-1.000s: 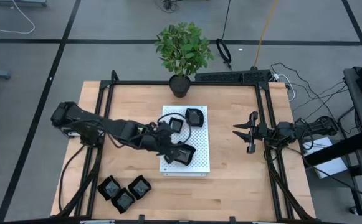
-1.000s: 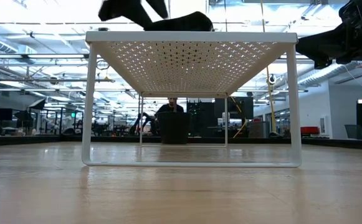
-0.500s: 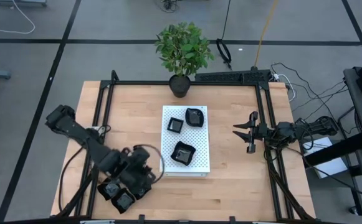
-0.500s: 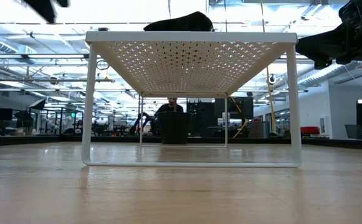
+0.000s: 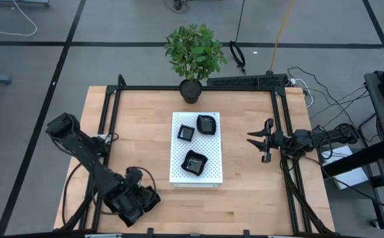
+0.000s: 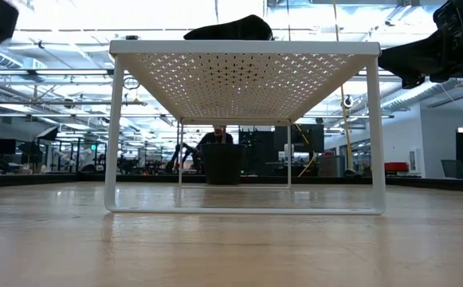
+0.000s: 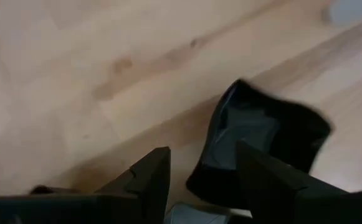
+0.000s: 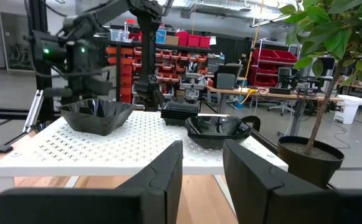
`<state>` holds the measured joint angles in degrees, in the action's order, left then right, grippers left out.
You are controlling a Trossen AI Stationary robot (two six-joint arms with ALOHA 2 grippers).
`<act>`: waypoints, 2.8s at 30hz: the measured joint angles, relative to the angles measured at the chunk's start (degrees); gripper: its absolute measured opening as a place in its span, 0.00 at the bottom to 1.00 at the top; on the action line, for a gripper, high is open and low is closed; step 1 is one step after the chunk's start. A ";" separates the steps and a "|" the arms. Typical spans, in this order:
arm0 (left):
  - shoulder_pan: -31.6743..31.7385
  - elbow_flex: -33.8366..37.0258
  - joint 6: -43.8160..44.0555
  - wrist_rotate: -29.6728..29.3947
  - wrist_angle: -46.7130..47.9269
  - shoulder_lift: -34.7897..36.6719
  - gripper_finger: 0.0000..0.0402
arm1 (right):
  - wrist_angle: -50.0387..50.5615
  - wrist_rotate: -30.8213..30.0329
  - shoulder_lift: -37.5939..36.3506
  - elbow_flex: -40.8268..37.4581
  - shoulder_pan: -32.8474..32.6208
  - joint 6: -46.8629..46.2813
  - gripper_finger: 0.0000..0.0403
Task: Pick & Place Mini shaped plates
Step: Stack the black distorted square plate on top of the the black distorted square plate on the shelf
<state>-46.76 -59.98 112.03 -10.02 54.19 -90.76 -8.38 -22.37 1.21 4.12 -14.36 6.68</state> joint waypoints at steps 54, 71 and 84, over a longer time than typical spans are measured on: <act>1.64 10.81 -21.99 -23.41 -16.59 19.65 0.01 | 0.02 0.00 -0.02 0.00 0.00 0.01 0.25; 20.93 8.75 -57.63 -17.19 -53.02 22.85 0.00 | 0.02 0.00 -0.02 0.00 0.01 0.00 0.25; 32.35 -17.80 -59.41 -5.53 -21.78 5.24 0.00 | 0.02 0.00 -0.02 0.00 0.01 0.00 0.25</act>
<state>-14.41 -77.78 52.62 -15.55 32.41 -85.52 -8.36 -22.37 1.19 4.12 -14.36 6.68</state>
